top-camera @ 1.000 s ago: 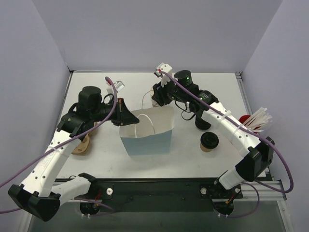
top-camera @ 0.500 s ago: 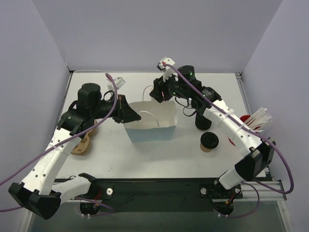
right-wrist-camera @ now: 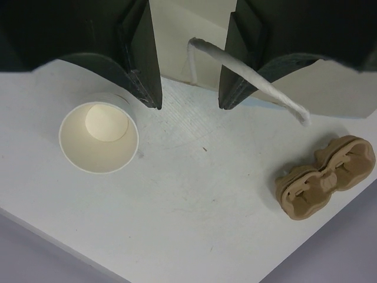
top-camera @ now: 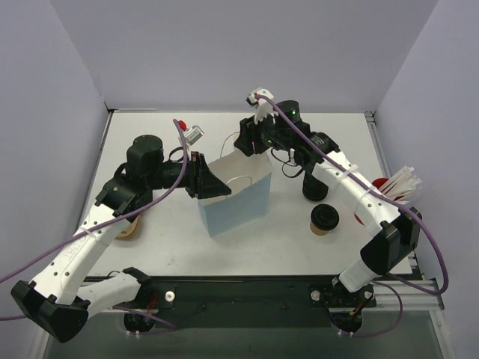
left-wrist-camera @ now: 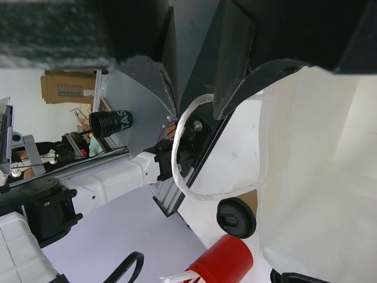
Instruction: Pack the takeout coffee
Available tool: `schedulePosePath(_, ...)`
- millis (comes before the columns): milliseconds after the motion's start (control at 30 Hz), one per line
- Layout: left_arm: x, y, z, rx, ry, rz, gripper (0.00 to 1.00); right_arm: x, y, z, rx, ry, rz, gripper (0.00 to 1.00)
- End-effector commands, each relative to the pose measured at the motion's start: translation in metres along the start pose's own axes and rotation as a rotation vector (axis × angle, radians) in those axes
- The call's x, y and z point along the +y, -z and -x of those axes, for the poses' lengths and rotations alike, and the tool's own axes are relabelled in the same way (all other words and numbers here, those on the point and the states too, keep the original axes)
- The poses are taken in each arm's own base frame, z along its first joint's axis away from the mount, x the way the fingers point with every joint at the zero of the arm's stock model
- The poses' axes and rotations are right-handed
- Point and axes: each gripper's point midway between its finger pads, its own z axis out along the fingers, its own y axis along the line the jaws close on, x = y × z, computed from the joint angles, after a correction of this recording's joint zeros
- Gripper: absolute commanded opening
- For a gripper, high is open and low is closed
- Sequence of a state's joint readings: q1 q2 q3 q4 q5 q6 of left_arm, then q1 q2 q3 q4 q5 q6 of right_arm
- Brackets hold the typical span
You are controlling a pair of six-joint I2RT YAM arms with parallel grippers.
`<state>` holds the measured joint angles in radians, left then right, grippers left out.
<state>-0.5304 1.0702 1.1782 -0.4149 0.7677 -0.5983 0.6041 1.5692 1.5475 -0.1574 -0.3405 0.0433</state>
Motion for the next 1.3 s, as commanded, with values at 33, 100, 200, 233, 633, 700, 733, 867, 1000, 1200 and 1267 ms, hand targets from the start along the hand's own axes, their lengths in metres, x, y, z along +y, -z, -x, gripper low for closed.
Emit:
schedulePosePath(33, -0.011, 0.001, 0.005, -0.026, -0.06, -0.018, 0.4, -0.004, -0.003, 0.021, -0.052, -0.021, -0.01, 0.45)
schedulePosePath(100, -0.012, 0.003, 0.004, -0.031, -0.067, -0.017, 0.41, -0.004, -0.003, 0.026, -0.064, -0.021, -0.006, 0.48)
schedulePosePath(200, -0.015, 0.005, 0.006, -0.043, -0.078, -0.014, 0.43, -0.001, -0.004, 0.031, -0.073, -0.025, 0.01, 0.52)
schedulePosePath(233, -0.014, 0.005, 0.006, -0.044, -0.079, -0.009, 0.43, 0.003, -0.004, 0.032, -0.075, -0.026, 0.029, 0.54)
schedulePosePath(633, 0.002, 0.027, 0.046, -0.16, -0.106, 0.259, 0.69, 0.024, 0.029, 0.032, -0.081, -0.07, 0.091, 0.79)
schedulePosePath(700, 0.005, 0.033, 0.051, -0.176, -0.103, 0.304, 0.71, 0.023, 0.036, 0.033, -0.075, -0.07, 0.083, 0.81)
schedulePosePath(733, 0.006, 0.038, 0.058, -0.204, -0.11, 0.333, 0.72, 0.023, 0.039, 0.033, -0.073, -0.07, 0.081, 0.82)
schedulePosePath(867, 0.005, 0.049, 0.07, -0.259, -0.117, 0.389, 0.74, 0.027, 0.051, 0.031, -0.063, -0.065, 0.088, 0.86)
schedulePosePath(1000, 0.016, 0.081, 0.081, -0.355, -0.083, 0.564, 0.74, 0.037, 0.078, 0.035, -0.069, -0.084, 0.106, 0.86)
schedulePosePath(1200, 0.062, 0.15, 0.078, -0.544, 0.066, 0.967, 0.74, 0.046, 0.132, 0.03, -0.073, -0.15, 0.066, 0.84)
schedulePosePath(1267, 0.076, 0.169, 0.064, -0.586, 0.168, 1.078, 0.73, 0.042, 0.147, 0.02, -0.035, -0.191, 0.011, 0.83)
